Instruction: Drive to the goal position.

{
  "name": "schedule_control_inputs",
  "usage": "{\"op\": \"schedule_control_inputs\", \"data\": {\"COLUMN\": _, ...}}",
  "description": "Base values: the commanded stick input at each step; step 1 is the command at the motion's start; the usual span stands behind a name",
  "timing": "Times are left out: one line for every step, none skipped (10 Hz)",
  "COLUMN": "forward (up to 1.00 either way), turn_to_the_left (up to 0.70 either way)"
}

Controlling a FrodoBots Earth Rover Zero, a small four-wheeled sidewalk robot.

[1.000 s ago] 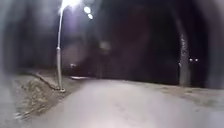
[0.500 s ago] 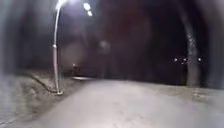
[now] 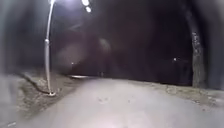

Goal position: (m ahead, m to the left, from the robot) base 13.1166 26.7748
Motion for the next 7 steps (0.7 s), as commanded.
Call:
{"op": "schedule_control_inputs", "data": {"forward": 0.70, "turn_to_the_left": 0.00}}
{"op": "schedule_control_inputs", "data": {"forward": 0.70, "turn_to_the_left": 0.01}}
{"op": "schedule_control_inputs", "data": {"forward": 0.70, "turn_to_the_left": 0.11}}
{"op": "schedule_control_inputs", "data": {"forward": 0.70, "turn_to_the_left": 0.14}}
{"op": "schedule_control_inputs", "data": {"forward": 0.70, "turn_to_the_left": 0.14}}
{"op": "schedule_control_inputs", "data": {"forward": 0.70, "turn_to_the_left": 0.14}}
{"op": "schedule_control_inputs", "data": {"forward": 0.70, "turn_to_the_left": 0.00}}
